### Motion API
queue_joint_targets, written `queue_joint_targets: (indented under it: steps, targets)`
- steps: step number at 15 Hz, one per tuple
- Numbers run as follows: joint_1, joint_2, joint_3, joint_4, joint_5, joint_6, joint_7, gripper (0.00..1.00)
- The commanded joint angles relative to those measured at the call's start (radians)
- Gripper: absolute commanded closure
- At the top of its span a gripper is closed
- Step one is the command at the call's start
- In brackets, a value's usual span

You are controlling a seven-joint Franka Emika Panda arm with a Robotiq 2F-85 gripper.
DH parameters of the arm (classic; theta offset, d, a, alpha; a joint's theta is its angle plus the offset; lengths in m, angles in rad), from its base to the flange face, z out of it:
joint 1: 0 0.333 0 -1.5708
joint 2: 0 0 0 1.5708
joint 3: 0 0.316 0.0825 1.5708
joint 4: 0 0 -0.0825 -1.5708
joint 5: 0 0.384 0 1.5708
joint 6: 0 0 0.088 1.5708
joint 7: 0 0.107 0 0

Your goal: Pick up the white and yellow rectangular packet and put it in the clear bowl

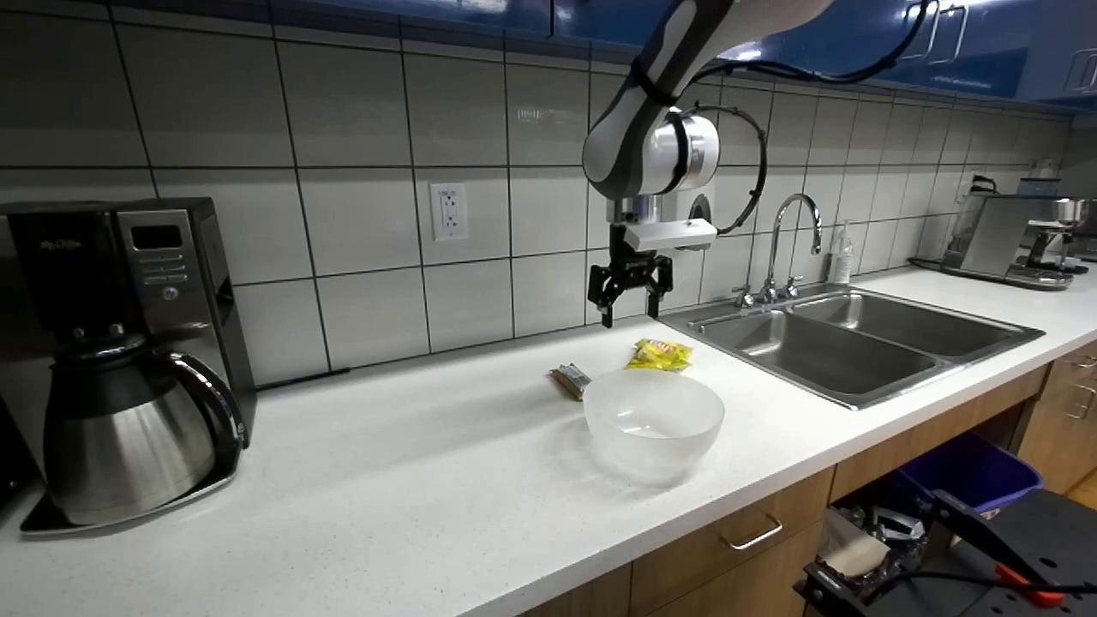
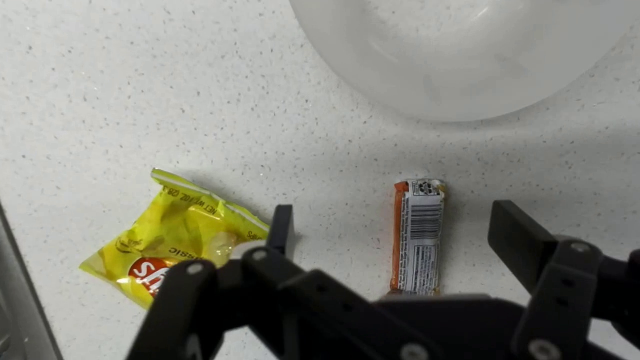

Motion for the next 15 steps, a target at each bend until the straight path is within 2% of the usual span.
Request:
queue_joint_targets:
  steps: [1, 6, 15]
  targets:
    - [-0.023, 0.114, 0.014, 0.14, 0.009, -0.034, -0.041, 0.0]
    - [-0.028, 0.216, 0.031, 0.249, 0.019, -0.042, -0.056, 0.0]
    - [-0.011, 0.345, 0.036, 0.373, 0.019, -0.063, -0.021, 0.0]
